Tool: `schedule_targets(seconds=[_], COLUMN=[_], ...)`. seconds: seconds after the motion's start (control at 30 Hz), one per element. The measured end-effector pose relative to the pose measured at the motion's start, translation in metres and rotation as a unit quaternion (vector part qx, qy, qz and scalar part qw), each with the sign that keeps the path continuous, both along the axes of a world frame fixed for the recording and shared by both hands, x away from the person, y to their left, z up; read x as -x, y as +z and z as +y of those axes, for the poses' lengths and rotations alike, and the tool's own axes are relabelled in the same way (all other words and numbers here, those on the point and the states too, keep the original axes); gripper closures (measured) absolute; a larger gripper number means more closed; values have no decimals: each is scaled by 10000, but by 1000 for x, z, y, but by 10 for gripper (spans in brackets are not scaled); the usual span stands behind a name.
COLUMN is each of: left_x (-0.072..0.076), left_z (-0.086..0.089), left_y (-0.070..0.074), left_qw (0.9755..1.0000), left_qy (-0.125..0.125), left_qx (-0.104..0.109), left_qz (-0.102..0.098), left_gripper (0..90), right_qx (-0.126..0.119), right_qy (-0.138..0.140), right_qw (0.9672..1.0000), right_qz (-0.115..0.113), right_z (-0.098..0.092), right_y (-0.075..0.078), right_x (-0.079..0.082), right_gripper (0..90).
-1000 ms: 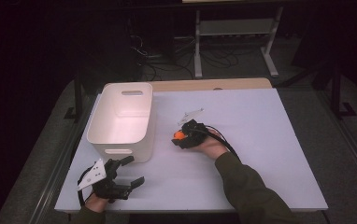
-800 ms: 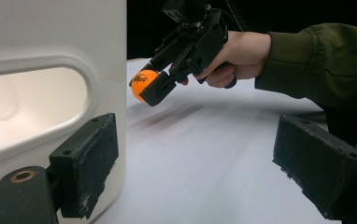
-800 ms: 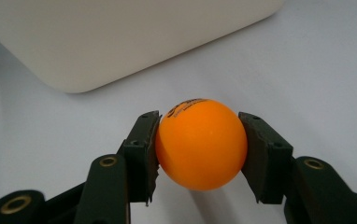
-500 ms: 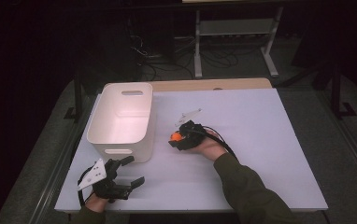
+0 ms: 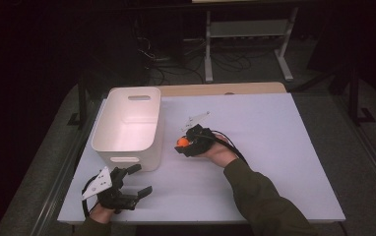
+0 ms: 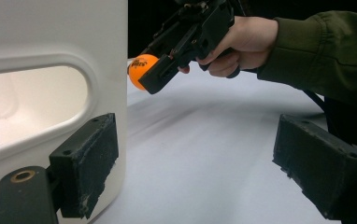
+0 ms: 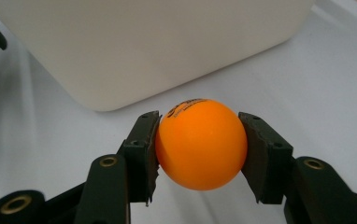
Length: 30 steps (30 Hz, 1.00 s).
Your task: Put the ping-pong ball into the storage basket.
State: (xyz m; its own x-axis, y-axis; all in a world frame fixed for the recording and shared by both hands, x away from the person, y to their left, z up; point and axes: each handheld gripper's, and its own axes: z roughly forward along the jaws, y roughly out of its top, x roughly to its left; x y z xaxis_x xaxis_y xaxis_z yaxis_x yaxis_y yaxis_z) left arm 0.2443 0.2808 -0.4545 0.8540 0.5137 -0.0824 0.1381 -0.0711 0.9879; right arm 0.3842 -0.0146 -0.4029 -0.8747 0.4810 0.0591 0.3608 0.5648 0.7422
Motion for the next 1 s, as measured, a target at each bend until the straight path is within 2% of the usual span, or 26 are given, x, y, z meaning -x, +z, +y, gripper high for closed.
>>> schedule_targets(seconds=[0.13,0.4,1.0], left_x=[1,0,0], left_z=[-1,-1,0], left_y=[0,0,0], left_qw=[10000,10000,10000], left_qy=[0,-2,-7], left_qx=[-41,-23,-7], left_qz=[-44,-18,4], left_gripper=[137,137,137], right_qx=[-33,-58,-122], right_qy=[46,34,111], right_qw=[10000,10000,9998], right_qz=[-32,-3,-93], right_z=[0,-2,2], right_y=[3,8,27], right_x=[2,3,2], right_gripper=[493,494,494])
